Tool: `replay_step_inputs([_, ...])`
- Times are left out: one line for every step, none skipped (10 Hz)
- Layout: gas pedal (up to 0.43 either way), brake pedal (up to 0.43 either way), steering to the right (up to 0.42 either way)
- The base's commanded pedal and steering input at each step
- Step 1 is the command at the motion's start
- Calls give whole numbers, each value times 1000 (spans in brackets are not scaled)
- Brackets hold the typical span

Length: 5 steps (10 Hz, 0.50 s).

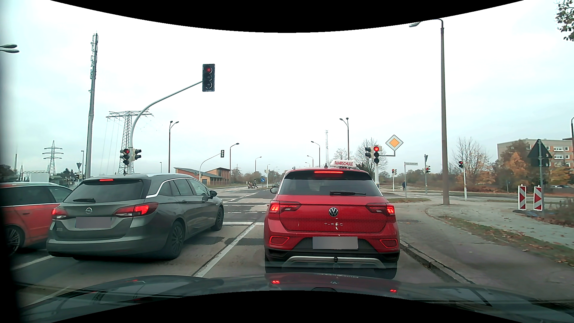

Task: Follow the waypoints while adhering to traffic rules and regulations

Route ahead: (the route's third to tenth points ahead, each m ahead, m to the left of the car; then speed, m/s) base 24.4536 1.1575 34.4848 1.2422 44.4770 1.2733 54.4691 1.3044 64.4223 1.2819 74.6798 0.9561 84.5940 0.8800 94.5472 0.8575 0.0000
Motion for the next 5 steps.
replay_step_inputs([0,354,-6])
replay_step_inputs([0,354,-5])
replay_step_inputs([0,354,-5])
replay_step_inputs([0,354,-6])
replay_step_inputs([0,354,-6])
